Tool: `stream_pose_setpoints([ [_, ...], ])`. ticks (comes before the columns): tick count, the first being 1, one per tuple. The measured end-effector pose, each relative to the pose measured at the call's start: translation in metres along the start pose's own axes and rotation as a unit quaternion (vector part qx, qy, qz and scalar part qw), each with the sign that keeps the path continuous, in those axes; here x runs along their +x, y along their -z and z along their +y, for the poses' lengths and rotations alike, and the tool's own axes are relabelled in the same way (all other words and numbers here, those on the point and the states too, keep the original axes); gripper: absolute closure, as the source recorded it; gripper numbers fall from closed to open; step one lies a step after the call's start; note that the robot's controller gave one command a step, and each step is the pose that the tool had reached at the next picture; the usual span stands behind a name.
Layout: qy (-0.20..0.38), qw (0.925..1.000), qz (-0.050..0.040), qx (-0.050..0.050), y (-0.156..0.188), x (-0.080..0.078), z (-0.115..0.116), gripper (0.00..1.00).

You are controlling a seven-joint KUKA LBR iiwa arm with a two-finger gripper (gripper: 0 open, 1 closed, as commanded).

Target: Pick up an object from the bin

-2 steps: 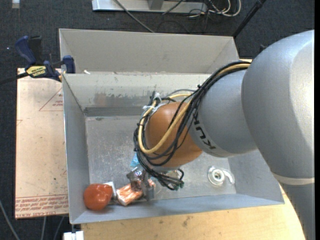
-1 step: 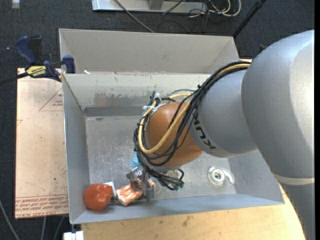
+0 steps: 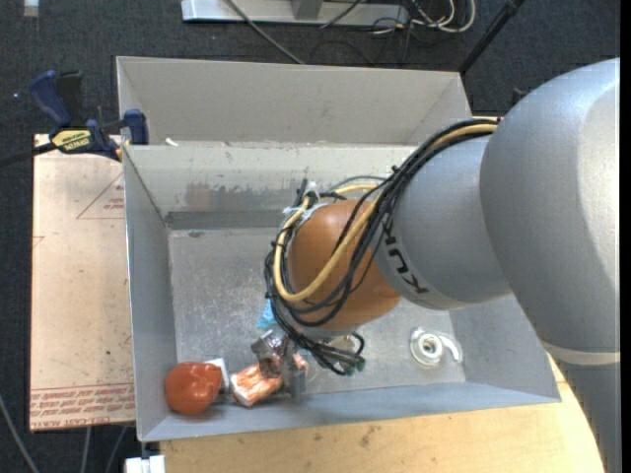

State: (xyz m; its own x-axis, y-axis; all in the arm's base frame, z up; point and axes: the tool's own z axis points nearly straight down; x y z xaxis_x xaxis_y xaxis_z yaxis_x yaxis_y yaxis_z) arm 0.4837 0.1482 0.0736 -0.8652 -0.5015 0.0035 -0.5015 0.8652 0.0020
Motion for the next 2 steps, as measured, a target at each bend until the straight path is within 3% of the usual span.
stream_pose_setpoints([
  [1, 0.000, 1.0000, 0.0032, -0.001, 0.022, 0.002, 0.001, 1.00],
  [2, 0.000, 1.0000, -0.0015, 0.000, 0.042, 0.000, 0.000, 1.00],
])
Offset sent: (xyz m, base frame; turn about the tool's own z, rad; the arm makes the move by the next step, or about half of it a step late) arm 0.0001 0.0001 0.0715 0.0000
